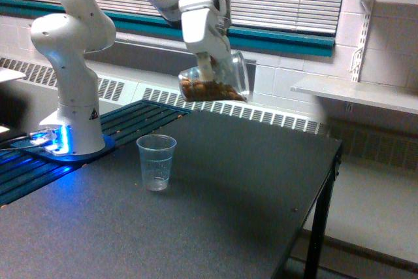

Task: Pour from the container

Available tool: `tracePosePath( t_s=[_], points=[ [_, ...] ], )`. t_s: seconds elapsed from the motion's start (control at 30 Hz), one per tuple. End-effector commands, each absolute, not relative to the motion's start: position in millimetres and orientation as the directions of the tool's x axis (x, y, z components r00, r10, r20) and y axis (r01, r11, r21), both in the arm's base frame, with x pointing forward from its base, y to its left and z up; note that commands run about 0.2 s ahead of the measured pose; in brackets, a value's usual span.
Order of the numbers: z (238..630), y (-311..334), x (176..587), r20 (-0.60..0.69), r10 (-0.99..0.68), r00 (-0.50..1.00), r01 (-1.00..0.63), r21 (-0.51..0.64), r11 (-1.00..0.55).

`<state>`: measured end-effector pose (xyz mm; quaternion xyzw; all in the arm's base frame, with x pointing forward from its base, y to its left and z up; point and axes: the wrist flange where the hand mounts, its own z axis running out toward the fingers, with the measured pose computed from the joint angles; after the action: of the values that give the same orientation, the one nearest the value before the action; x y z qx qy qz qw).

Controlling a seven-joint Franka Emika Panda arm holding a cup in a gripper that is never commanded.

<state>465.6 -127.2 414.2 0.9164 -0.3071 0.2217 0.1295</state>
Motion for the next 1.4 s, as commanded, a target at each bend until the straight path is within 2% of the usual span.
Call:
tracePosePath(
  t_s=[0.03, 0.83, 1.4],
  points=[
    [415.8, -108.3, 449.5, 0.488, -0.518, 0.702, -0.633, 0.096, -0.768],
    [400.4, -18.9, 396.8, 0.445, -0.453, 0.773, -0.562, 0.148, -0.814],
    [405.7, -15.1, 352.5, 0.433, -0.475, 0.766, -0.590, 0.178, -0.788]
  ],
)
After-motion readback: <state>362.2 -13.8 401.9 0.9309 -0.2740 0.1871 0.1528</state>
